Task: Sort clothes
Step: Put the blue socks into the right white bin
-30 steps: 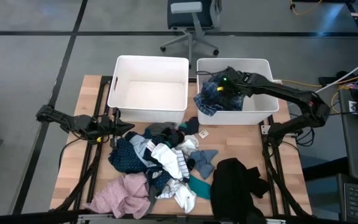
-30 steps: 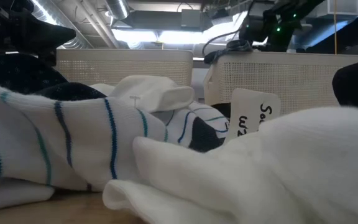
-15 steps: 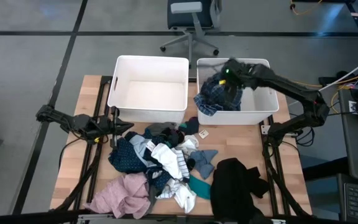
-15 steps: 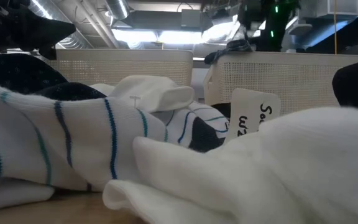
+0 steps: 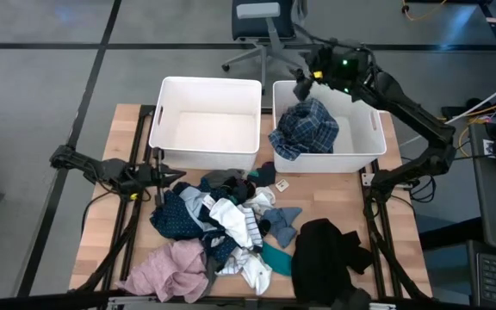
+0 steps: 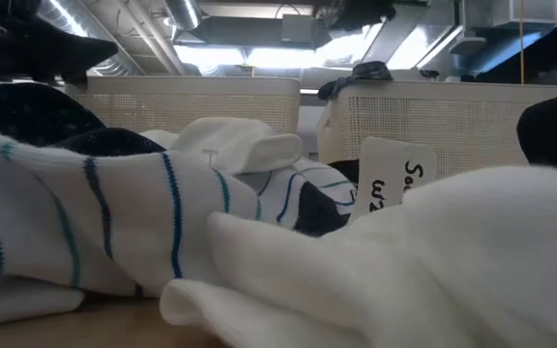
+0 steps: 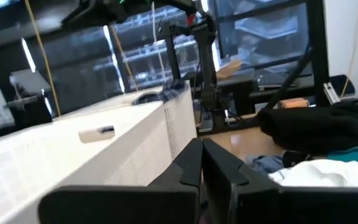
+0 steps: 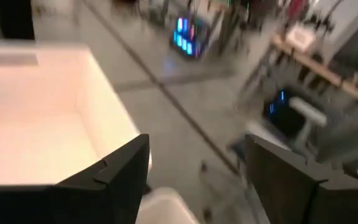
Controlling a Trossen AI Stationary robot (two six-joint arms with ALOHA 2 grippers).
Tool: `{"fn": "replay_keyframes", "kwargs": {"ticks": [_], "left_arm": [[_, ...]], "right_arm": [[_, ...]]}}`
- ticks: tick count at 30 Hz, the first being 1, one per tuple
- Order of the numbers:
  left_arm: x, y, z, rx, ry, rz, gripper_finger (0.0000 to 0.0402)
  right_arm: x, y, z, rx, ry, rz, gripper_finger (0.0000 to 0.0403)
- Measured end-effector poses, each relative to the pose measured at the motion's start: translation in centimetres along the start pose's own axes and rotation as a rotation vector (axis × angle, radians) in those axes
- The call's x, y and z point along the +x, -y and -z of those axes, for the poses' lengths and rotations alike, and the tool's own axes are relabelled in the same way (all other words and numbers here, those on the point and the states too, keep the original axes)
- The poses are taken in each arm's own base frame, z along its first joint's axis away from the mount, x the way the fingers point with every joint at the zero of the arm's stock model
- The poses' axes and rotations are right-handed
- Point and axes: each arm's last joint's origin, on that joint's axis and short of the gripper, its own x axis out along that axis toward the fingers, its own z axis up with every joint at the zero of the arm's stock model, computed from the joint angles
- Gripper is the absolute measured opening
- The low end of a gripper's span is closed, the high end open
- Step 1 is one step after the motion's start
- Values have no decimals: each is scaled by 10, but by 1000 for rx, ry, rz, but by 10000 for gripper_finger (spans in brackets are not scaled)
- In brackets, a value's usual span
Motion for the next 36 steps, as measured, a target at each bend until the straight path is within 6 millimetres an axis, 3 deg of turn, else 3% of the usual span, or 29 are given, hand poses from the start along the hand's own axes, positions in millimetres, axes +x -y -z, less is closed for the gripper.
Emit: {"fn": "replay_keyframes", "kwargs": {"ticks": [3, 10, 14, 21, 26, 32, 36], "left_arm": [[0, -1, -2, 57, 22, -10, 1], [-2, -8, -19, 4, 175, -89, 1], [-4, -11, -24, 60, 217, -135, 1], [-2, -8, -17, -60, 160, -88, 1], [-1, -8, -19, -154, 178, -85, 1], [0, -6, -15, -289, 149, -50, 1], [0, -6, -15, -314, 149, -48, 1]], "right_arm": [[4, 1, -7, 28, 79, -4, 261], [11, -6, 0, 117, 28, -97, 262], [8, -23, -8, 137, 90, -221, 262], [-18, -101, -12, 18, 10, -559, 262], [-64, -164, -3, 68, -215, -725, 262], [-132, -227, 13, 62, -419, -767, 262], [-163, -265, 34, -37, -510, -680, 262]]}}
